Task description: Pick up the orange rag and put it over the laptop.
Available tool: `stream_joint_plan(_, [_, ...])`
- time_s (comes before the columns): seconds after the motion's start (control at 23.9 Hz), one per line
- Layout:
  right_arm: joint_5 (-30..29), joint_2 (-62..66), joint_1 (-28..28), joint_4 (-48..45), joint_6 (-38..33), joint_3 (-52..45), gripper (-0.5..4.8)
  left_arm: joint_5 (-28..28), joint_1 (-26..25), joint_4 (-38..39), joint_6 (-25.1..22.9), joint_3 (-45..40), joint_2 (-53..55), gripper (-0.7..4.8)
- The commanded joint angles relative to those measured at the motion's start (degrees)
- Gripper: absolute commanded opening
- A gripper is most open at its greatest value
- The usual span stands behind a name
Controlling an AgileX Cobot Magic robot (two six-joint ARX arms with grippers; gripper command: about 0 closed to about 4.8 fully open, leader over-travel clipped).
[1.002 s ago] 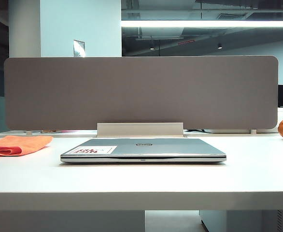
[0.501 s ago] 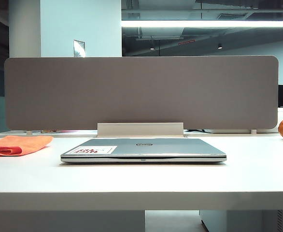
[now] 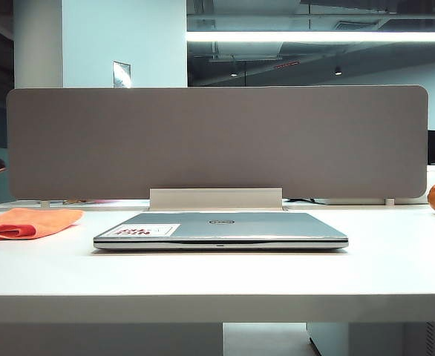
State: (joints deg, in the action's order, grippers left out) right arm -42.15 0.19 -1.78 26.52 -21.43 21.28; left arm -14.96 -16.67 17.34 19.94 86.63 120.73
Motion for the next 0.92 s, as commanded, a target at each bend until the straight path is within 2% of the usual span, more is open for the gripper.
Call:
stream_joint_plan(0.04, [0.02,0.00,0.00,-0.66,-0.02,0.37,-0.05,-0.20,1.36,0.50,-0.28,-0.22,0.50,2.07])
stream_joint_plan(0.13, [0.02,0.00,0.00,-0.66,-0.02,0.37,-0.05,0.04,1.86,0.33,-0.39,-0.22,0.50,1.09])
stream_joint_plan(0.25, [0.02,0.00,0.00,-0.70,-0.02,0.37,-0.05,0.39,2.14,0.26,-0.48,-0.22,0.50,0.37])
stream_joint_plan(0.29, [0.02,0.00,0.00,-0.87,-0.02,0.35,-0.05,0.28,2.34,0.31,-0.46,-0.22,0.48,-0.08])
stream_joint_plan(0.67, [0.02,0.00,0.00,-1.11,0.00,0.37,-0.05,-6.84,3.02,1.05,-0.46,2.75,-0.94,-0.06])
stream_joint_plan(0.92, [0.02,0.00,0.00,-1.11,0.00,0.37,-0.05,-11.32,6.16,5.92,-0.46,11.26,-3.93,-0.06])
